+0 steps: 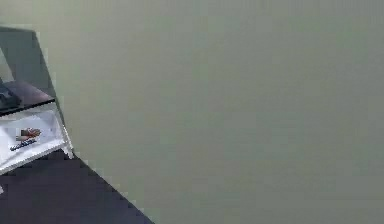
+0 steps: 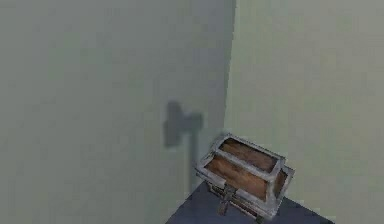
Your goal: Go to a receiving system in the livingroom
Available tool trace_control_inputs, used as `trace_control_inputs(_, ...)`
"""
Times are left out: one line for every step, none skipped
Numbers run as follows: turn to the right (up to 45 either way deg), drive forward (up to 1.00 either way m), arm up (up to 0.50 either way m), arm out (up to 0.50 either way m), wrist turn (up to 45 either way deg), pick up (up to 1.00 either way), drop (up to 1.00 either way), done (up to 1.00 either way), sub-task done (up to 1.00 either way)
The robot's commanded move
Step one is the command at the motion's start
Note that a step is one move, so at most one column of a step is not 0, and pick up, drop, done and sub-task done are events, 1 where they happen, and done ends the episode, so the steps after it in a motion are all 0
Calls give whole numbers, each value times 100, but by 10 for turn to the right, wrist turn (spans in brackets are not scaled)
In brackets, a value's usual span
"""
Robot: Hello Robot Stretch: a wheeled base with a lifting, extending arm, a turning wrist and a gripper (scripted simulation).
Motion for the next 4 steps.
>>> trace_control_inputs(-450, 0, 0, 0, 0, 0, 0, 0, 0)
trace_control_inputs(-60, 0, 0, 0, 0, 0, 0, 0, 0)
trace_control_inputs(-30, 0, 0, 0, 0, 0, 0, 0, 0)
trace_control_inputs(0, 100, 0, 0, 0, 0, 0, 0, 0)
